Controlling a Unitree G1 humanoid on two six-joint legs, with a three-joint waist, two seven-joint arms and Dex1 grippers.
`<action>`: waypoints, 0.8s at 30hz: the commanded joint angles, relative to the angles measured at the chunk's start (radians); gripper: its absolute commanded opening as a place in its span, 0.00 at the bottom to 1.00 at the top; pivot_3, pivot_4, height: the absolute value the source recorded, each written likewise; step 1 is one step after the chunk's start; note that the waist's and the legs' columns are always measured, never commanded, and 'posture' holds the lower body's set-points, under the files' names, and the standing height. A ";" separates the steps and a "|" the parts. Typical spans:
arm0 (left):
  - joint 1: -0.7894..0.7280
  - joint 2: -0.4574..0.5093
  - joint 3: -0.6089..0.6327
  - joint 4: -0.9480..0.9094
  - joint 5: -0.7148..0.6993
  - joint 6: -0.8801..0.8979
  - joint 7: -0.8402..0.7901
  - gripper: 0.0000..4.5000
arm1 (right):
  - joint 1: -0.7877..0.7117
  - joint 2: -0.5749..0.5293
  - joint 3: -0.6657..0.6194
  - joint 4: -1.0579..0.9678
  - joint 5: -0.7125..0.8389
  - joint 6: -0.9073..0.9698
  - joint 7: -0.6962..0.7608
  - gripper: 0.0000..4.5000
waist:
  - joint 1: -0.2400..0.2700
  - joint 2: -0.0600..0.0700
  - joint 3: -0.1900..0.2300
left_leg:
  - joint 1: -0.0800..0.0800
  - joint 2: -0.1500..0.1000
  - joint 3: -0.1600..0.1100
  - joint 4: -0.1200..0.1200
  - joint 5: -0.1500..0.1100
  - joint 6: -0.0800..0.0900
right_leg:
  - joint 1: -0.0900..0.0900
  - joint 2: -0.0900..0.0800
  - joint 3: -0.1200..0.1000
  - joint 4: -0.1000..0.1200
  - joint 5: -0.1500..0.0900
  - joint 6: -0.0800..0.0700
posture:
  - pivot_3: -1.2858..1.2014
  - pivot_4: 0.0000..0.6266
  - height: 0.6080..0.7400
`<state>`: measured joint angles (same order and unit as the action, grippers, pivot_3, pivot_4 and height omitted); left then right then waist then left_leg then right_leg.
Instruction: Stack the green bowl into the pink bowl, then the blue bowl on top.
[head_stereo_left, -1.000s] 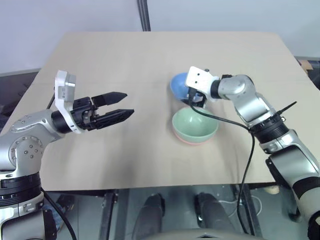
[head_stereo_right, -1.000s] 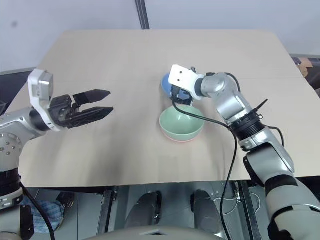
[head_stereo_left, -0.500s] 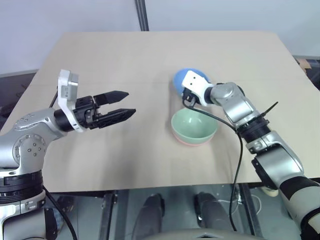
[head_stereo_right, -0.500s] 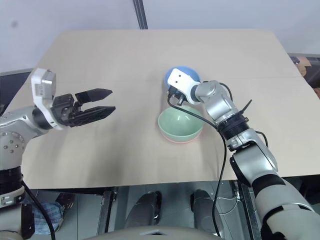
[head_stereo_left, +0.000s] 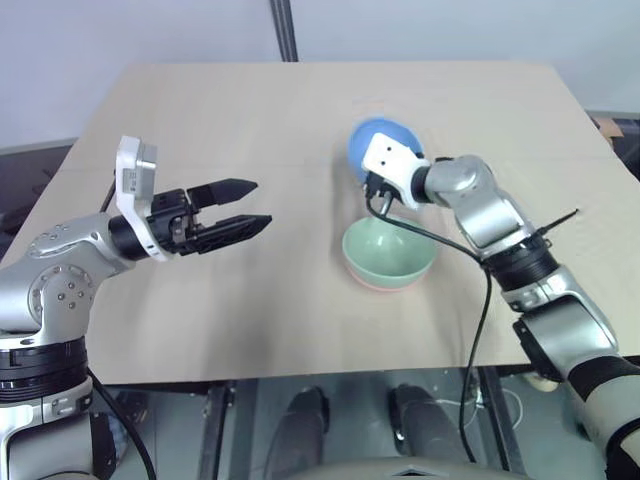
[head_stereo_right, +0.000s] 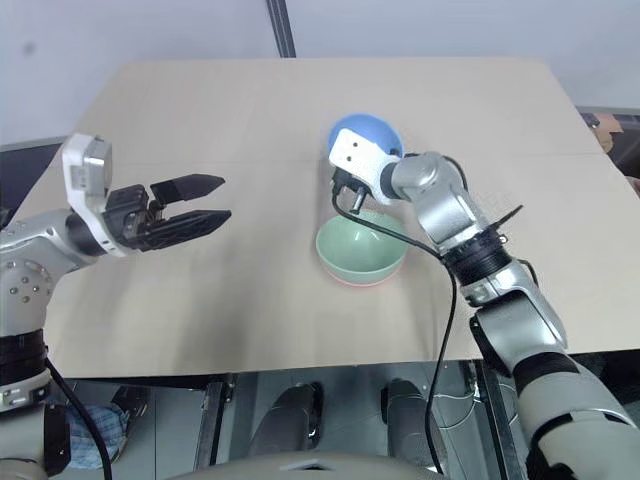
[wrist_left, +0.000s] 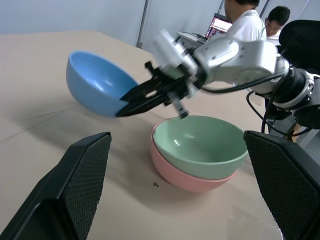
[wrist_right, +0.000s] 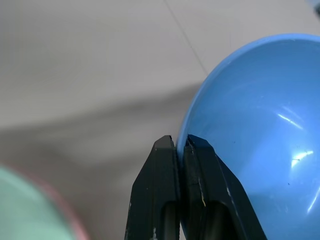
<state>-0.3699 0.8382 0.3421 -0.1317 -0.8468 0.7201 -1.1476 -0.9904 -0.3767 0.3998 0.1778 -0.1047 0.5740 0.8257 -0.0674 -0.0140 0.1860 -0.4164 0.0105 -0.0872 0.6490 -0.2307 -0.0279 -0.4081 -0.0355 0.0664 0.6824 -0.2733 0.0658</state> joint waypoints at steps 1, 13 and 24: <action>-0.011 0.016 0.008 -0.012 0.001 -0.038 -0.032 1.00 | 0.001 -0.059 -0.053 -0.201 0.049 0.079 0.072 0.02 | 0.001 0.000 0.000 | 0.000 0.000 0.000 0.000 0.000 0.000 | 0.000 0.000 0.000 0.000 0.000 0.000 | 0.52 0.24 1.00; -0.171 0.024 -0.135 0.157 0.113 -0.178 -0.242 1.00 | 0.108 -0.295 -0.103 -0.715 0.336 0.330 0.281 0.02 | 0.007 0.000 0.000 | 0.000 0.000 0.000 0.000 0.000 0.000 | 0.000 0.000 -0.001 0.000 0.000 0.000 | 0.52 0.24 1.00; -0.330 -0.013 -0.265 0.296 0.205 -0.243 -0.371 1.00 | 0.184 -0.371 -0.070 -0.826 0.419 0.395 0.251 0.42 | 0.007 0.000 0.000 | 0.000 0.000 0.000 0.001 0.000 0.000 | 0.000 0.000 -0.001 0.000 0.000 0.000 | 0.52 0.24 1.00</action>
<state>-0.6773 0.8224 0.0679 0.1601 -0.6485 0.4934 -1.5041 -0.8039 -0.7362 0.3416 -0.6144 0.3024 0.9734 1.0811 -0.0608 -0.0141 0.1860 -0.4168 0.0106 -0.0872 0.6498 -0.2308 -0.0276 -0.4079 -0.0352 0.0657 0.6824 -0.2735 0.0660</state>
